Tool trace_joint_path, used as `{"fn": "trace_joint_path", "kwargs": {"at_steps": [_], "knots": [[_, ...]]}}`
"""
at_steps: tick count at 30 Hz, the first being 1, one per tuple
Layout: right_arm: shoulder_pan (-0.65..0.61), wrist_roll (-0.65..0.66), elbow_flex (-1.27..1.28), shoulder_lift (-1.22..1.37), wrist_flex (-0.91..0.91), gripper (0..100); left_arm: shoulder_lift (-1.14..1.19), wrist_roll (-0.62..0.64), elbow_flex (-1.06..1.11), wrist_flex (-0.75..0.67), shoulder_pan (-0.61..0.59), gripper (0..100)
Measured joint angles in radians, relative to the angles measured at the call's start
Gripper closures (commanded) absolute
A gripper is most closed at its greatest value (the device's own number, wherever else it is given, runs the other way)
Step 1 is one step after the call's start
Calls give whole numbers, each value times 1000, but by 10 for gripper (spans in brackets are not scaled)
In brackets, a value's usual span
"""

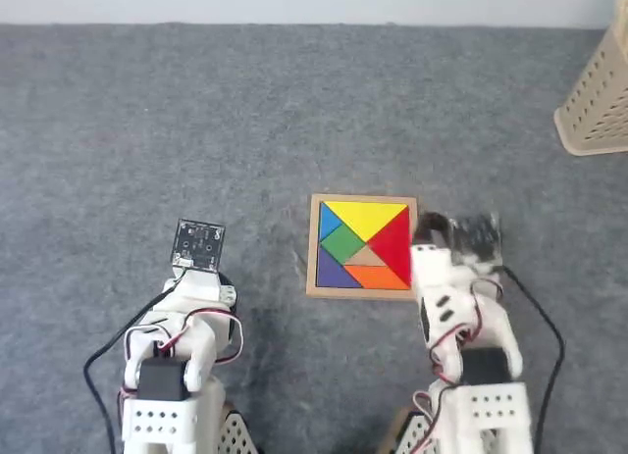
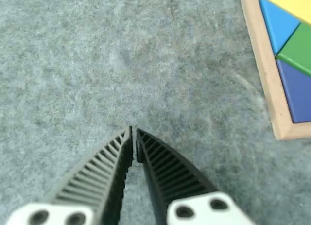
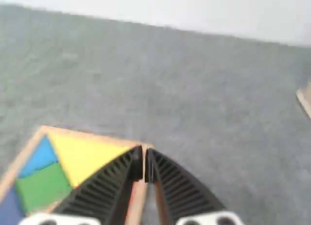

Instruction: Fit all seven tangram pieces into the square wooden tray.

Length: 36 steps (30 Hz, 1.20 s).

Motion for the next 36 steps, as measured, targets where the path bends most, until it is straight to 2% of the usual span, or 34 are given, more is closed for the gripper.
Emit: {"fn": "trace_joint_path", "kwargs": {"at_steps": [2, 8, 13, 36], "knots": [[71, 3, 6, -87, 64, 992, 0, 0, 0, 0, 0, 989], [319, 2, 3, -196, 480, 992, 0, 0, 0, 46, 0, 989], [431, 2, 3, -216, 772, 992, 0, 0, 0, 46, 0, 989], [445, 3, 3, -216, 815, 992, 0, 0, 0, 46, 0, 989]]}}
